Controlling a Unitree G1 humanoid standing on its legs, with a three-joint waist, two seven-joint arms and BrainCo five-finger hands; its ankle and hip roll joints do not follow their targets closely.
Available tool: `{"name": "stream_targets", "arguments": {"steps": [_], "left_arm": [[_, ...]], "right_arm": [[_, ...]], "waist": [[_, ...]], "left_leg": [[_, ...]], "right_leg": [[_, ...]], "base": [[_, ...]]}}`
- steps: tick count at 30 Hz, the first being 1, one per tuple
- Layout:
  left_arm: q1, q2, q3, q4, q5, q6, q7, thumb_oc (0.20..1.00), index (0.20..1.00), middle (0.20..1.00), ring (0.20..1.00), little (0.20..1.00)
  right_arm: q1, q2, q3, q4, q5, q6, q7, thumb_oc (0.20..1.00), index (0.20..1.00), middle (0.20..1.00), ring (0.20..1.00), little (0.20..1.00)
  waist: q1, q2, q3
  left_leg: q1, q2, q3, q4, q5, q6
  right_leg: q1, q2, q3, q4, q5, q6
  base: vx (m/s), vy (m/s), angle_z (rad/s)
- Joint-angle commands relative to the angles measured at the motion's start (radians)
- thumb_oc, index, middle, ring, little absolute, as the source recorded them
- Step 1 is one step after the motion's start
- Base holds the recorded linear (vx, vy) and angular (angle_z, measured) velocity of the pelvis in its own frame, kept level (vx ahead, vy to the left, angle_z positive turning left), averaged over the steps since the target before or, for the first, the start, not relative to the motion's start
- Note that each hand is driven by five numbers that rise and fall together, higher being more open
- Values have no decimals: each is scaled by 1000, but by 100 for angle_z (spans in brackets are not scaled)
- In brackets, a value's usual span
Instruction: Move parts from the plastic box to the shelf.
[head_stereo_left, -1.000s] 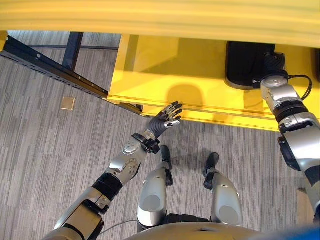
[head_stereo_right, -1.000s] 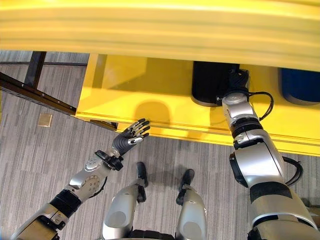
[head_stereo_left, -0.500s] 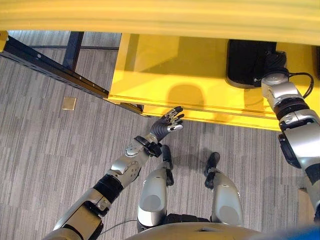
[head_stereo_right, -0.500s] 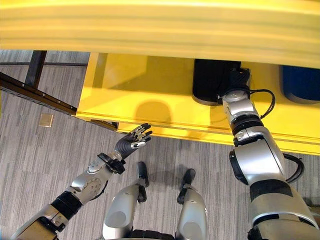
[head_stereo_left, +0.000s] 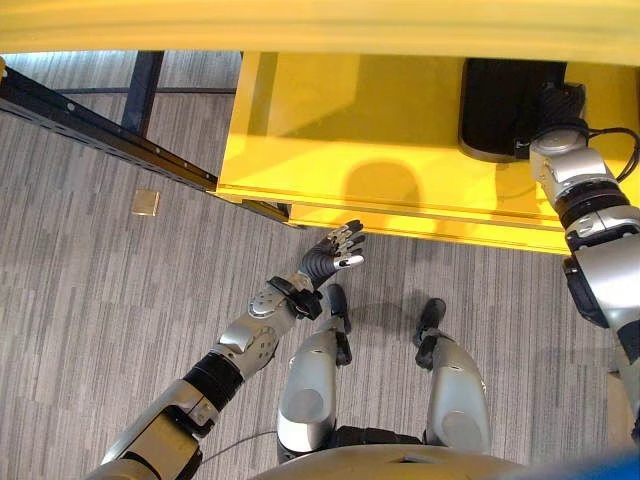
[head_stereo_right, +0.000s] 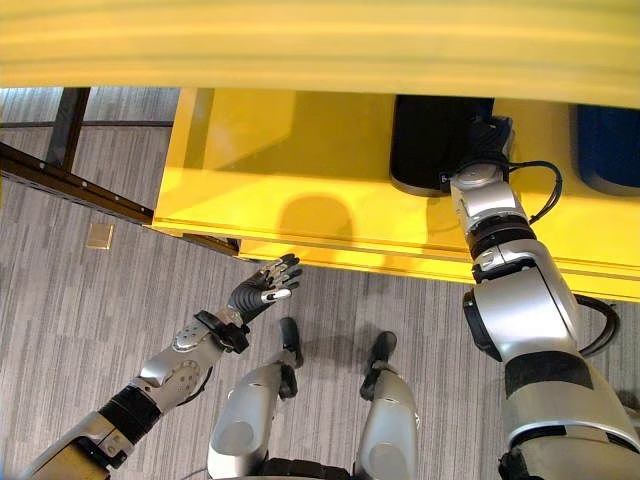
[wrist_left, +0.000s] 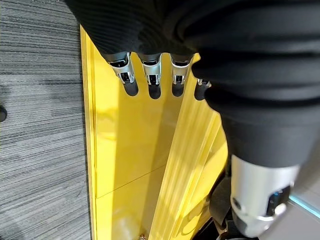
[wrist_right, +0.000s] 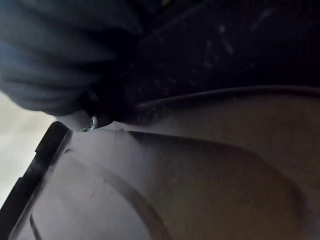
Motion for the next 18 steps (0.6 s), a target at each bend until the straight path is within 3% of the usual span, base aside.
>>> {"name": "stream_targets", "arguments": {"steps": [1,18], "left_arm": [[11,-6,-37,-122,-15,-26,-4,1000,1000,1000,1000,1000],[35,9,-62,-142,-25,-21,15,1000,1000,1000,1000,1000]], "right_arm": [[-42,-35,62,23,3,1,-14,200,200,200,200,200],[-85,-63,93,7,-20,-5,-44,200,200,200,200,200]], "waist": [[20,12,8],[21,14,8]], "left_leg": [[-8,69,-9,97,-60,-75],[-30,78,-10,111,-61,-76]], "right_leg": [[-37,-45,-33,112,-47,63],[-65,-50,-33,149,-65,55]], "base": [[33,-9,0],[38,-11,0]]}}
